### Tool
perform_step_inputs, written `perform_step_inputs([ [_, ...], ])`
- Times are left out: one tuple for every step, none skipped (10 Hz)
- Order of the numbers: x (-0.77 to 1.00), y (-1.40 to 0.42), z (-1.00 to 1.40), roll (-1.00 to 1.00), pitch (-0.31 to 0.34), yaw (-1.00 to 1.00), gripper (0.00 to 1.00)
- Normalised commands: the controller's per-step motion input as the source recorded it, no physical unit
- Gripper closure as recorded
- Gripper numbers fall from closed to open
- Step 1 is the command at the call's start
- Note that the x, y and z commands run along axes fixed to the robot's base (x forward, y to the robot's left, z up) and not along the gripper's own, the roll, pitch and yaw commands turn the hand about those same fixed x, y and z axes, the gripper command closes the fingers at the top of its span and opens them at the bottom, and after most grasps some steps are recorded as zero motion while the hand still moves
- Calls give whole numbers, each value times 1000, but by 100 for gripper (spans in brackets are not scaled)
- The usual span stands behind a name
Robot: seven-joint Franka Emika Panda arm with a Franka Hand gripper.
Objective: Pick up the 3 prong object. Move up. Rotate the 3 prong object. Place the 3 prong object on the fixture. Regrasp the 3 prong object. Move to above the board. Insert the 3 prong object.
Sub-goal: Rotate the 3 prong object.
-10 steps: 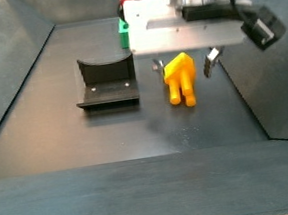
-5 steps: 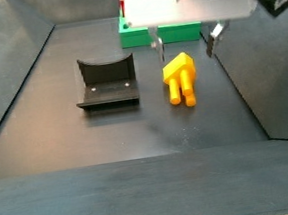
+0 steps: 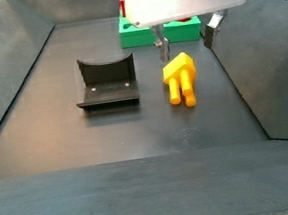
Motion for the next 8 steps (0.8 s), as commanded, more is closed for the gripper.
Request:
perform_step_inputs([
  [34, 1, -75, 1, -6, 1000, 0],
  [33, 0, -57, 1, -7, 1000, 0],
  [35, 0, -48, 1, -7, 1000, 0],
  [38, 1, -42, 1, -8, 1000, 0],
  [40, 1, -37, 1, -8, 1000, 0],
  [40, 1, -34, 1, -9, 1000, 0],
  [40, 2, -34, 1, -9, 1000, 0],
  [41, 2, -32, 1, -9, 1000, 0],
])
